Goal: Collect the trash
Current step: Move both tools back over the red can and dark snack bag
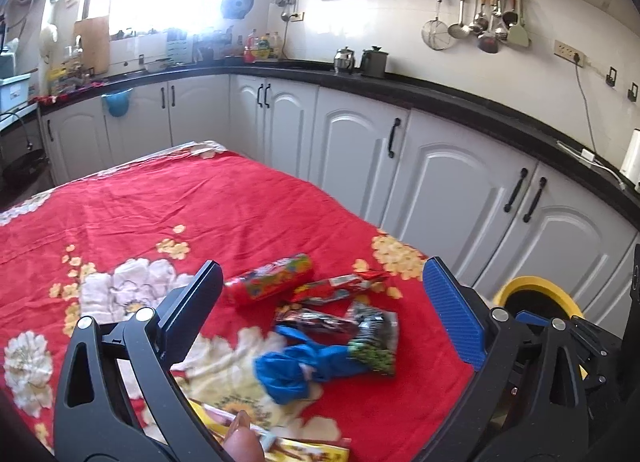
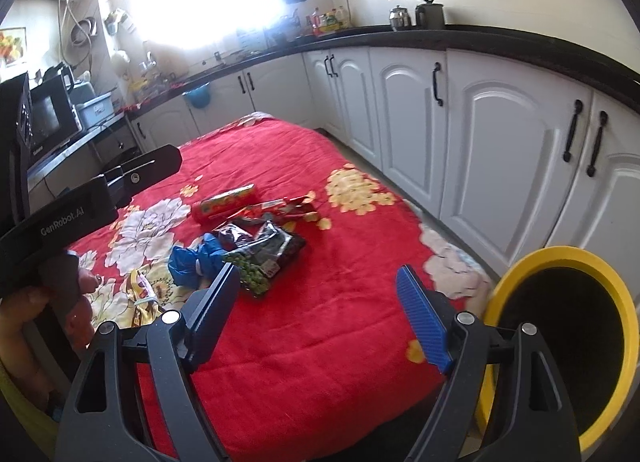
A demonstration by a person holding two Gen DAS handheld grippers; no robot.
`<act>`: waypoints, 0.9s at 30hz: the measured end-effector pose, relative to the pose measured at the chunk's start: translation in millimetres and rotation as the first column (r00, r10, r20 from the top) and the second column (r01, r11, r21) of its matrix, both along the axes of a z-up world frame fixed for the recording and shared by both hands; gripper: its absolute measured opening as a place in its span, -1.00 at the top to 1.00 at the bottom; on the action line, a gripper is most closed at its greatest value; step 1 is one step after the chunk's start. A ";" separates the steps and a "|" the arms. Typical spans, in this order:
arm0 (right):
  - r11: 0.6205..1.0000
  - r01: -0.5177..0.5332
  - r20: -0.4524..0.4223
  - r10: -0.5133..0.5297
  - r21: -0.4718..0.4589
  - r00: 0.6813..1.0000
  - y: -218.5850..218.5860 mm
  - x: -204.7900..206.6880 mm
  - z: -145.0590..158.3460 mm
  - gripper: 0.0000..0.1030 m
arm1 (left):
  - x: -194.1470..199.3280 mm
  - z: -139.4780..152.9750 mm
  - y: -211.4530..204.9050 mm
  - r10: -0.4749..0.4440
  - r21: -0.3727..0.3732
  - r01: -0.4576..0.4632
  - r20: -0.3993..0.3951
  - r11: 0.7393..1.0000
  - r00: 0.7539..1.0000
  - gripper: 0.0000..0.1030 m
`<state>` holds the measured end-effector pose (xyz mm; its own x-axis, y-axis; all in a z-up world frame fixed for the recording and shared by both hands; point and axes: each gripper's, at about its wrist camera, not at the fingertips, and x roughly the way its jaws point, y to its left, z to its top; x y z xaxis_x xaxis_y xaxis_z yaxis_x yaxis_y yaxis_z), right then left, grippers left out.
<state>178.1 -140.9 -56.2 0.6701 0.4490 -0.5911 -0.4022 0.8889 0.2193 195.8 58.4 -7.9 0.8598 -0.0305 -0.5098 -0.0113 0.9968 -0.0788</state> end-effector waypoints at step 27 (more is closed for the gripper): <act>0.999 -0.011 -0.243 0.019 0.034 0.970 66.7 73.2 -47.0 0.02 | 117.3 -65.1 53.8 -0.104 0.007 0.112 -0.320 0.994 0.942 -0.23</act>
